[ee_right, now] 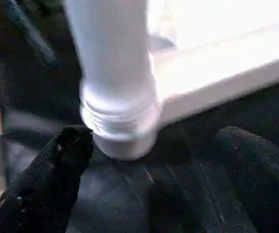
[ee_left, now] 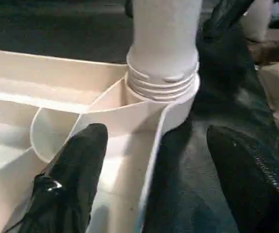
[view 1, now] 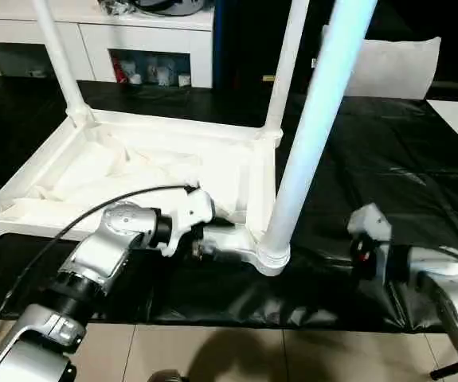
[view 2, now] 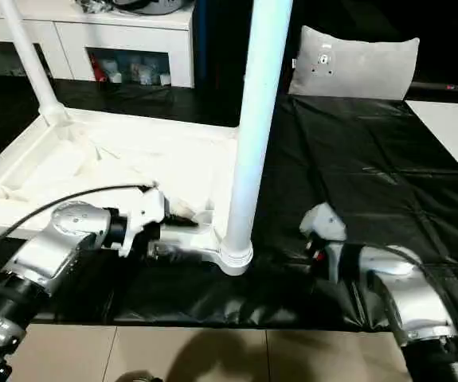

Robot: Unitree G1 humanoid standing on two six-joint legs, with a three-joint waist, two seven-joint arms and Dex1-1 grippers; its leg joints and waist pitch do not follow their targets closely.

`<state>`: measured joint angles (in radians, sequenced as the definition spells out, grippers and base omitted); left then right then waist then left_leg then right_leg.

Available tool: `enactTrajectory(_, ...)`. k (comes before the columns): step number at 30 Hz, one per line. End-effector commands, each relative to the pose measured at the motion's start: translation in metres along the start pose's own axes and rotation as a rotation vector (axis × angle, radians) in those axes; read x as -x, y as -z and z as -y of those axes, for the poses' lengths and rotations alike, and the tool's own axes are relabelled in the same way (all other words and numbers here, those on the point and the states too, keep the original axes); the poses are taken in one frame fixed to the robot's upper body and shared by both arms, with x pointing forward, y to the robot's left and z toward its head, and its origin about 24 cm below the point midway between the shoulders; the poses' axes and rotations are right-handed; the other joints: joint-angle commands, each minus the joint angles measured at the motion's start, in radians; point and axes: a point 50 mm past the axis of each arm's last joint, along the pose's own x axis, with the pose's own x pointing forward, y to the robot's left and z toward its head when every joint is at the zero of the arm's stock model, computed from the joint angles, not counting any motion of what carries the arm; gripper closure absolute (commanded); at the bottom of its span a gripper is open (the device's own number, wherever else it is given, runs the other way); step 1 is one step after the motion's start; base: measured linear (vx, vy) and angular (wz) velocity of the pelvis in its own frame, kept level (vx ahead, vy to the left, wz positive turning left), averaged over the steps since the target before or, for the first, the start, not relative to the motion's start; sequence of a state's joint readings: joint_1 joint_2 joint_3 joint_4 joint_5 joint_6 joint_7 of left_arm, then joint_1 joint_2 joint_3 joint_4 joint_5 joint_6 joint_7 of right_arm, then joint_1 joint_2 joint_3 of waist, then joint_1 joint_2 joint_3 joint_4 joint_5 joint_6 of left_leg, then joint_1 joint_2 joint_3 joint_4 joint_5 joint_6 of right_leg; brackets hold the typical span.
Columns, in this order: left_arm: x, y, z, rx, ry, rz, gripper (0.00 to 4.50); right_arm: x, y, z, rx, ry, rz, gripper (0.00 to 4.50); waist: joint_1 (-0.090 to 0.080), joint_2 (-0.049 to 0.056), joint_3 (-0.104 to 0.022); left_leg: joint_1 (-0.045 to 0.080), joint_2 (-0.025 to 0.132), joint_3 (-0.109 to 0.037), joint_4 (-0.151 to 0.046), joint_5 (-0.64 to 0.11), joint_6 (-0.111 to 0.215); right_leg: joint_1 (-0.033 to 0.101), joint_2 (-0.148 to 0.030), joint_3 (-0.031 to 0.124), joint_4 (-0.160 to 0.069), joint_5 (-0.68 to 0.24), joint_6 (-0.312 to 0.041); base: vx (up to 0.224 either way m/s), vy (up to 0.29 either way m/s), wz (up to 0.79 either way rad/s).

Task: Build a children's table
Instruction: Rotate table base

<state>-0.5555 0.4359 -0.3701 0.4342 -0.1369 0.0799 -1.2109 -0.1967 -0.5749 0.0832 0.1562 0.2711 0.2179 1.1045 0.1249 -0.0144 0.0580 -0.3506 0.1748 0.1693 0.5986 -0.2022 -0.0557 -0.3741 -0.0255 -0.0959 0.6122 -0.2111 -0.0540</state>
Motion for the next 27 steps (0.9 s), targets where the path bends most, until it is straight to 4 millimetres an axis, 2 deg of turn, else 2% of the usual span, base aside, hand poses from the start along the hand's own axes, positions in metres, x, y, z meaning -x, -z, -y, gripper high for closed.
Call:
enactTrajectory(1, -0.002, -0.002, -0.004, -0.021, 0.034, 0.005, 1.33, 0.007, -0.008, -0.004, 0.007, -0.042, 0.012, 0.0, 0.008, -0.006, -0.062, 0.001, 0.065, -0.023, -0.061, -0.086, 0.098, 0.049, -0.134, 0.072, -0.093, -0.239, -0.097, 0.0, 0.0, 0.0)
enactTrajectory(6, -0.006, 0.004, -0.006, -0.021, 0.071, -0.011, 1.71, 0.011, -0.009, -0.011, 0.0, -0.078, 0.012, 0.0, 0.024, -0.004, -0.064, 0.003, 0.069, -0.024, -0.061, -0.093, 0.097, 0.049, -0.134, 0.072, -0.092, -0.241, -0.069, 0.0, 0.0, 0.0)
enactTrajectory(11, -0.009, 0.006, -0.007, -0.018, 0.079, -0.014, 2.08, 0.013, -0.01, -0.014, -0.012, -0.093, 0.013, 0.0, 0.024, 0.0, -0.065, 0.002, 0.068, -0.024, -0.062, -0.099, 0.087, 0.05, -0.137, 0.071, -0.093, -0.242, -0.08, 0.0, 0.0, 0.0)
enactTrajectory(12, -0.009, 0.006, -0.007, -0.019, 0.08, -0.014, 2.29, 0.013, -0.01, -0.015, -0.013, -0.095, 0.014, 0.0, 0.024, -0.004, -0.064, 0.001, 0.067, -0.024, -0.062, -0.102, 0.088, 0.051, -0.136, 0.071, -0.096, -0.25, -0.074, 0.0, 0.0, 0.0)
enactTrajectory(15, -0.011, 0.008, -0.009, -0.027, 0.081, -0.021, 2.46, 0.014, -0.012, -0.017, -0.023, -0.105, 0.02, 0.0, 0.026, -0.003, -0.065, 0.001, 0.065, -0.024, -0.061, -0.099, 0.09, 0.051, -0.135, 0.071, -0.098, -0.26, -0.059, 0.0, 0.0, 0.0)
enactTrajectory(21, -0.014, 0.008, -0.014, -0.049, 0.073, -0.042, 2.96, 0.015, -0.012, -0.019, -0.03, -0.116, 0.015, 0.0, 0.029, -0.005, -0.067, 0.0, 0.066, -0.024, -0.06, -0.089, 0.091, 0.052, -0.135, 0.069, -0.095, -0.231, -0.062, 0.0, 0.0, 0.0)
enactTrajectory(23, -0.014, 0.009, -0.016, -0.058, 0.071, -0.057, 3.04, 0.015, -0.013, -0.02, -0.033, -0.119, 0.015, 0.0, 0.03, -0.001, -0.067, 0.0, 0.066, -0.025, -0.06, -0.089, 0.092, 0.053, -0.135, 0.069, -0.096, -0.227, -0.06, 0.0, 0.0, 0.0)
enactTrajectory(27, -0.013, 0.011, -0.019, -0.068, 0.08, -0.094, 3.37, 0.015, -0.013, -0.021, -0.036, -0.122, 0.014, 0.0, 0.03, -0.002, -0.067, 0.002, 0.068, -0.026, -0.061, -0.095, 0.089, 0.053, -0.137, 0.069, -0.096, -0.234, -0.055, 0.0, 0.0, 0.0)
